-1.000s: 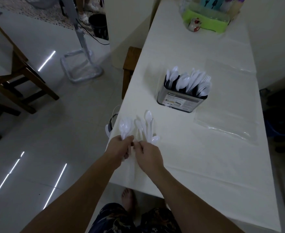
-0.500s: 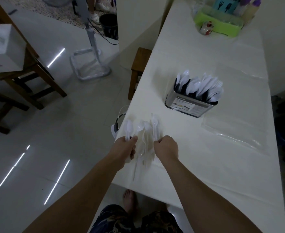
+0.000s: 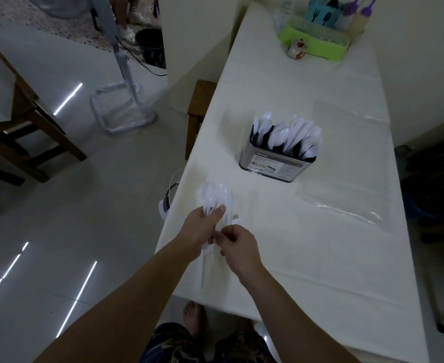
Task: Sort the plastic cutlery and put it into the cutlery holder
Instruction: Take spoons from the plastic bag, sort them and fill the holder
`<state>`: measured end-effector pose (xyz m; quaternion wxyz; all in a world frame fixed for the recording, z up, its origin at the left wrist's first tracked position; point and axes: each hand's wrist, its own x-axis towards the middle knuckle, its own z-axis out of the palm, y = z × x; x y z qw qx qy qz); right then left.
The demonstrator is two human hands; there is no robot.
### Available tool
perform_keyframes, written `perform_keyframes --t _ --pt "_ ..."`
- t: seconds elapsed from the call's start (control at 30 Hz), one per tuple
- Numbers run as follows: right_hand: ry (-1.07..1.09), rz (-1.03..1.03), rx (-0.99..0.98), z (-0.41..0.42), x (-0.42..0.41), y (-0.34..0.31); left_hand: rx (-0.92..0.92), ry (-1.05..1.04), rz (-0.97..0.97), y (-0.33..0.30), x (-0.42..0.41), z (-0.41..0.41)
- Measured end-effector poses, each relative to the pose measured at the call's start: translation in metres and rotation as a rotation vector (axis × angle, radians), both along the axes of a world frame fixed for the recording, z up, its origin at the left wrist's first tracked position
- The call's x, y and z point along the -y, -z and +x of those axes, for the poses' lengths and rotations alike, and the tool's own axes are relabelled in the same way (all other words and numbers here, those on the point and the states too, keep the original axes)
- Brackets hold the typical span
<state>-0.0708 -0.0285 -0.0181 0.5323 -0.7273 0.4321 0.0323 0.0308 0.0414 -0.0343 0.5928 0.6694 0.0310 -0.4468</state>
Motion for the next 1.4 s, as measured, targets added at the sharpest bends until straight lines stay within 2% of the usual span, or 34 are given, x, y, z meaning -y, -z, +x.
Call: perform_keyframes --t 0.13,0.2,0.3,0.37,0.43,0.5,0.73,0.8,0.97,1.1,1.17,1.27,1.33,1.4 --pt "-0.076 0.046 0.019 -0.006 0.014 -0.011 0.137 0.072 0.008 -0.007 0.007 -0.007" --pt "-0.097 -0.006 0.015 -0.008 0.024 -0.016 0.174 0.097 0.009 -0.009 0.010 -0.011" --pt "0.126 -0.089 0.053 -0.006 0.045 -0.022 0.158 0.193 -0.043 -0.011 0.014 -0.016" --pt "0.228 -0.055 0.121 -0.002 0.057 -0.029 0.234 0.361 -0.022 -0.017 0.016 -0.022" --pt "0.168 -0.032 0.142 0.003 0.064 -0.037 0.306 0.503 -0.015 -0.025 0.020 -0.031" --pt "0.112 -0.064 0.141 0.006 0.066 -0.042 0.359 0.554 -0.014 -0.029 0.026 -0.037" --pt "0.210 -0.239 0.185 0.002 0.070 -0.037 0.405 0.622 0.044 -0.029 0.036 -0.045" --pt "0.160 -0.334 0.153 0.000 0.073 -0.036 0.440 0.604 0.047 -0.029 0.038 -0.045" --pt "-0.184 -0.561 -0.095 -0.004 0.082 -0.039 0.627 0.543 0.121 -0.022 0.045 -0.040" --pt "-0.080 -0.321 0.066 0.001 0.091 -0.048 0.702 0.586 0.206 -0.021 0.047 -0.033" --pt "-0.023 -0.246 0.133 0.003 0.093 -0.050 0.635 0.556 0.187 -0.026 0.050 -0.031" --pt "-0.009 -0.173 0.194 0.003 0.098 -0.049 0.434 0.484 0.130 -0.037 0.052 -0.027" --pt "-0.035 -0.145 0.202 0.002 0.102 -0.048 0.429 0.543 0.141 -0.040 0.050 -0.025" --pt "-0.047 -0.136 0.198 0.001 0.103 -0.048 0.499 0.604 0.176 -0.041 0.049 -0.025"
